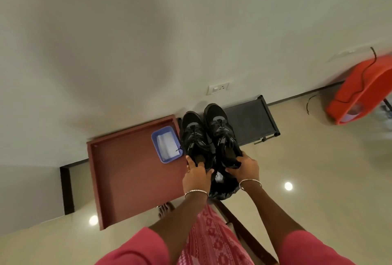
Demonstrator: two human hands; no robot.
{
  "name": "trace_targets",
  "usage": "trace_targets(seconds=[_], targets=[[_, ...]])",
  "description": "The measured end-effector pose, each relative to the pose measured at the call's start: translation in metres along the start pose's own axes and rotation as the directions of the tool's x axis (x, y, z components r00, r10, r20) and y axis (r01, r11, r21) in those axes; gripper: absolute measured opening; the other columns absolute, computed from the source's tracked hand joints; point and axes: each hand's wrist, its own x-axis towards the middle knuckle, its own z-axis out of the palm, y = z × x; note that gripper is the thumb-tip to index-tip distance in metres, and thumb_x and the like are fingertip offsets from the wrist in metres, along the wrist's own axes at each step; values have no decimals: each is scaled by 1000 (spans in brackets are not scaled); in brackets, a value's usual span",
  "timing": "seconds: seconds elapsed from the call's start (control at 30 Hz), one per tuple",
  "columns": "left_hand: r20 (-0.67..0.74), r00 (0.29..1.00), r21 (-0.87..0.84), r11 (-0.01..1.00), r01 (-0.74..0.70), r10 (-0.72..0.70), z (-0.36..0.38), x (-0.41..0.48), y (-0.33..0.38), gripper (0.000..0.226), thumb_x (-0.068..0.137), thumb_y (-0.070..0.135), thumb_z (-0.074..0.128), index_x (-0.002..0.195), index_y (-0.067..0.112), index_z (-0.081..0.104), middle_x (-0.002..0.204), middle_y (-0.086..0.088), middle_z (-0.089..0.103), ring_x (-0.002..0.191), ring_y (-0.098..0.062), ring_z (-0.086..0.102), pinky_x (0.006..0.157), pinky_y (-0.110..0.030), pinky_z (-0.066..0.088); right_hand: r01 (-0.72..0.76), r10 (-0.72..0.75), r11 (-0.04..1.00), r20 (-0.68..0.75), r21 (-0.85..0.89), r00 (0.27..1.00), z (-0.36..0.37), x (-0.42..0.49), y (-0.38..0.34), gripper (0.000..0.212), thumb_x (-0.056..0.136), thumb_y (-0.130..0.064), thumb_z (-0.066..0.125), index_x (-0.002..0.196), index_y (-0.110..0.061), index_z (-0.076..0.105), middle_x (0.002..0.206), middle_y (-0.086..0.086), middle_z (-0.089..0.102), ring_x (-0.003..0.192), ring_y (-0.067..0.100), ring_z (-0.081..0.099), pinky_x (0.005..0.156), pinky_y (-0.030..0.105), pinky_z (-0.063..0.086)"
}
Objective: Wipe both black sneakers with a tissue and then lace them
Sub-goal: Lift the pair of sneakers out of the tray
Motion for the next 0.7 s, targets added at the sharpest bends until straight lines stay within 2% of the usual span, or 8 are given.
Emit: trace_targets(seconds=[0.33, 0.5, 0.7], targets=[[55, 997, 23, 999, 48, -49, 54, 97, 48, 44, 103, 43, 46, 135, 13, 53, 166, -20, 3, 146, -35, 33, 102, -39, 46, -24, 24, 1000, 72, 5, 997, 19, 104, 60, 44, 67, -32, 89, 99, -6, 77, 114, 8, 67, 85, 37, 65, 72, 35, 50], [76, 991, 34, 994, 104, -106, 92, 136, 54, 43, 104, 42, 43, 134, 12, 54, 166, -19, -3, 148, -35, 29, 103, -38, 46, -37, 32, 997, 82, 69, 996, 54, 141, 83, 40, 64, -26, 90, 97, -7, 78, 110, 9, 70, 84, 37, 65, 71, 35, 51], [37, 984, 1, 985, 174, -174, 134, 175, 54, 41, 106, 39, 41, 132, 10, 55, 166, -20, -8, 150, -35, 24, 103, -38, 48, -24, 15, 993, 81, 114, 997, 93, 174, 102, 42, 64, -26, 92, 98, -6, 77, 119, 10, 71, 85, 38, 68, 78, 38, 57]])
